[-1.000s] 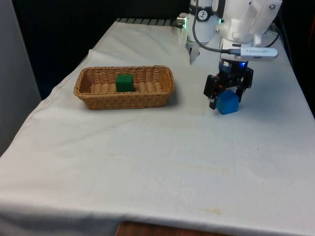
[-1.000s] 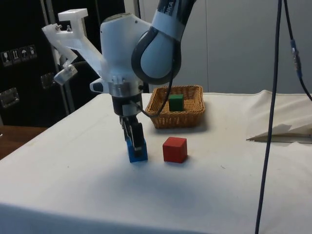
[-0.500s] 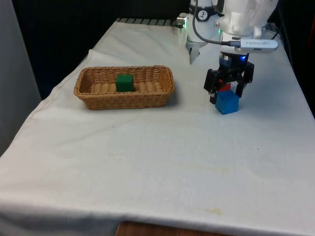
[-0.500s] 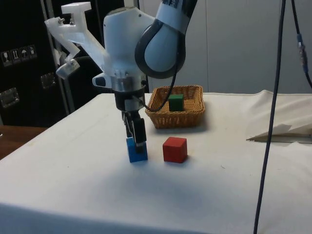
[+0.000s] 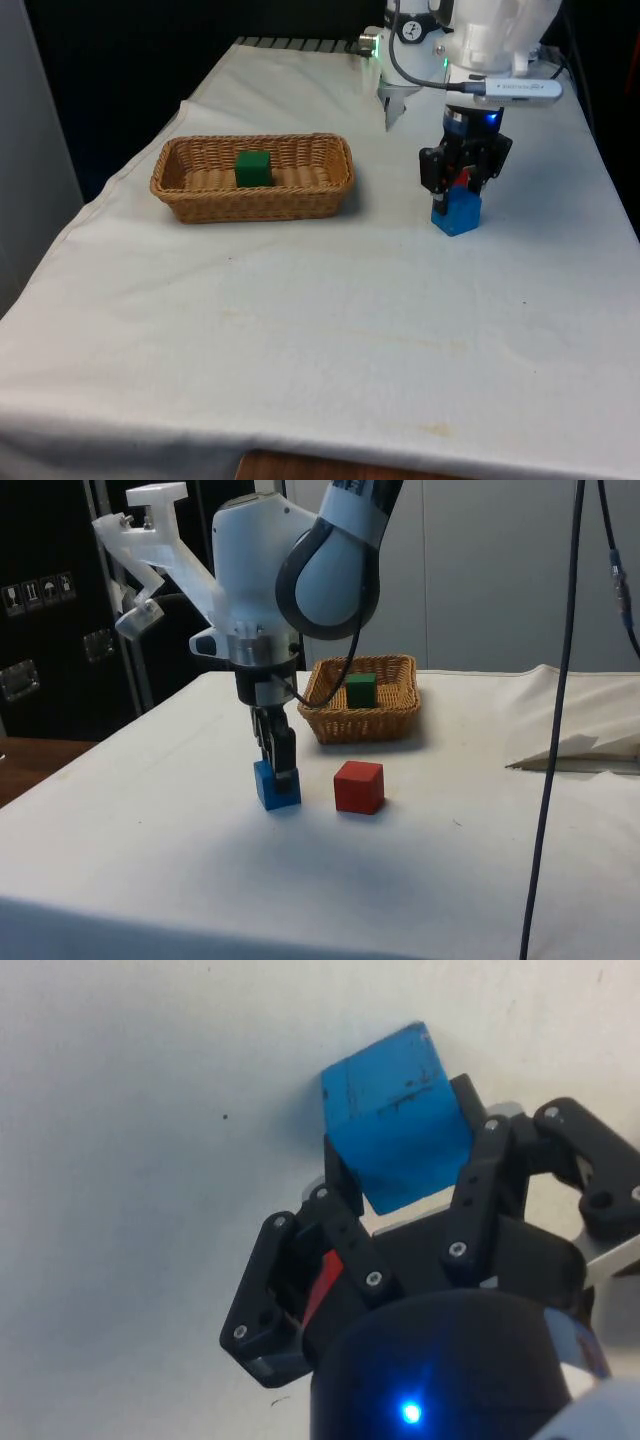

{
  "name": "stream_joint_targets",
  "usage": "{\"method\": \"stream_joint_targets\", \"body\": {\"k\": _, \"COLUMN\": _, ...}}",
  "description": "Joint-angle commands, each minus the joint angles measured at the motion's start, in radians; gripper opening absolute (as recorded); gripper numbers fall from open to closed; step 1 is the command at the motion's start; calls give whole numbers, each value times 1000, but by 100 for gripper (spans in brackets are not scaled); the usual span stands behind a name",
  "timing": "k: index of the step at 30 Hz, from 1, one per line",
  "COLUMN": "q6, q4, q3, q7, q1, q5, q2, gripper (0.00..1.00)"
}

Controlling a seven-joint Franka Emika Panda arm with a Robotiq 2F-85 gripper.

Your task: Pick up exactly two blocks and place them into the basket.

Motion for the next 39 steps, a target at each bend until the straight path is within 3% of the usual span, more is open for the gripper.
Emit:
{"method": "stream_joint_targets", "body": {"k": 1, "q6": 2, "q4": -1, "q3": 6, "q7": -7, "q1": -5, "q5": 8, "q2": -1, "gripper": 1}}
{"method": "stream_joint_targets", "body": {"k": 5, "q6": 2, "q4": -2, "q3": 7, "q7": -8, "q1": -6, "q5": 9, "q2": -1, "gripper": 1}}
{"method": "stream_joint_targets", "body": {"k": 6, "q6": 0, "q4": 0, "q3": 0, "q7": 0, "q1": 0, "q5": 0, "q2": 0, "gripper": 1}}
{"method": "stream_joint_targets", "body": {"k": 24, "q6": -103, "q4": -46, "q3": 0, "q7": 94, "q1": 0, "q5": 4, "q2": -171, "gripper": 1}}
{"method": "stream_joint_targets", "body": {"k": 35, "q6": -97, "q4": -52, "q3": 10, "q7": 122, "q1": -4, "q5": 44, "q2": -193, "gripper": 1}}
{"method": "stream_joint_targets", "body": {"k": 36, "q6": -104, "q4": -44, "q3": 2, "q7": 129, "q1": 0, "q5": 28, "q2": -185, "gripper": 1}}
{"method": "stream_joint_targets", "body": {"k": 37, "q6": -94, "q4": -53, "q3": 10, "q7": 122, "q1": -4, "q5": 58, "q2": -194, "gripper": 1}}
{"method": "stream_joint_targets", "body": {"k": 39, "q6": -93, "q4": -53, "q3": 10, "q7": 121, "q1": -4, "q5": 64, "q2": -195, "gripper": 1}}
